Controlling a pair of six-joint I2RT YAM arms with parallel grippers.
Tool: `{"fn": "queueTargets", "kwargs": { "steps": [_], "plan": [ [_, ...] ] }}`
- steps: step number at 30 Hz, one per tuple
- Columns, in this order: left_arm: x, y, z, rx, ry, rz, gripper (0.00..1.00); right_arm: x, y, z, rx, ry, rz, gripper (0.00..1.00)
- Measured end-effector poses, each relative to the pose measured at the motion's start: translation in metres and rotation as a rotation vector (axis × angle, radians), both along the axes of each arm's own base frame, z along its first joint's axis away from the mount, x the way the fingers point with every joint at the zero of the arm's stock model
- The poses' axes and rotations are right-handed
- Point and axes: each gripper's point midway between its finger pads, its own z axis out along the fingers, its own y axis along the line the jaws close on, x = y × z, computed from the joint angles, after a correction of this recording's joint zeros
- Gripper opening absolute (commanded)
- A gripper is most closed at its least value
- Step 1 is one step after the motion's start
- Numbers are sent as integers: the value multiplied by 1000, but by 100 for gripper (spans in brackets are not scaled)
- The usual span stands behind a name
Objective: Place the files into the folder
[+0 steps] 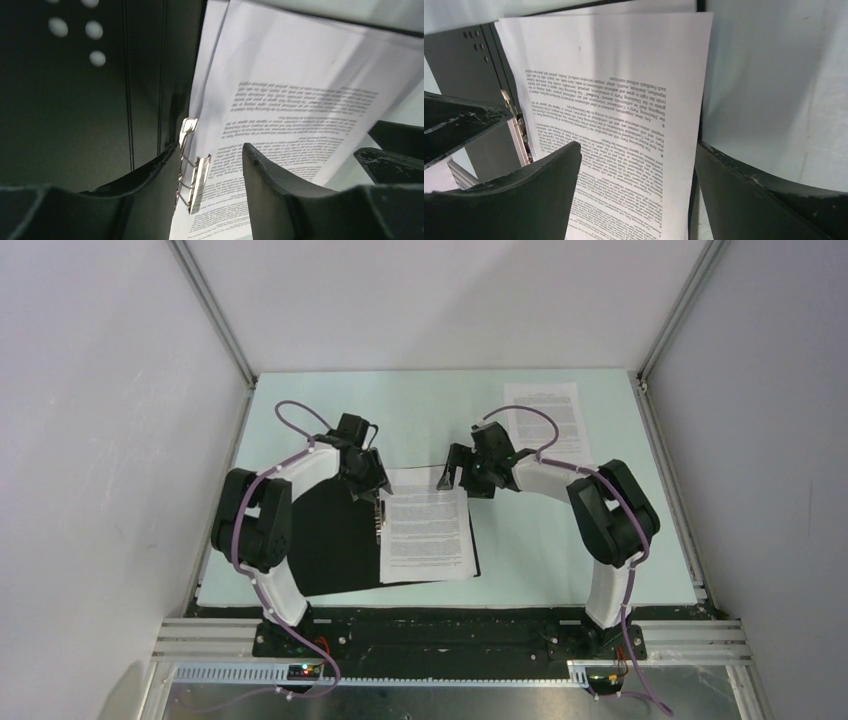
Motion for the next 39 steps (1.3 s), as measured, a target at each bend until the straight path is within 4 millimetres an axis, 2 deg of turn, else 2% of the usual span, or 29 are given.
{"fn": "queueTargets", "kwargs": {
  "steps": [7,13,19,28,31,39],
  "plan": [
    [32,-5,9,-23,-46,-3,54,14,-18,-2,-30,-4,-63,89],
    [43,-5,-2,-15,-26,1,54,30,-24,-3,-63,-29,-105,89],
    [49,0,-12,-9,-8,13,55,49,-18,-3,-70,-54,-121,89],
    [55,1,-12,-9,-12,18,56,66,3,-3,-137,-73,-120,90],
    [55,1,-12,-9,-12,18,56,68,10,-5,-173,-80,-107,90],
    [59,1,-12,-12,-16,14,56,68,10,-7,-214,-77,-110,91]
  ]
}}
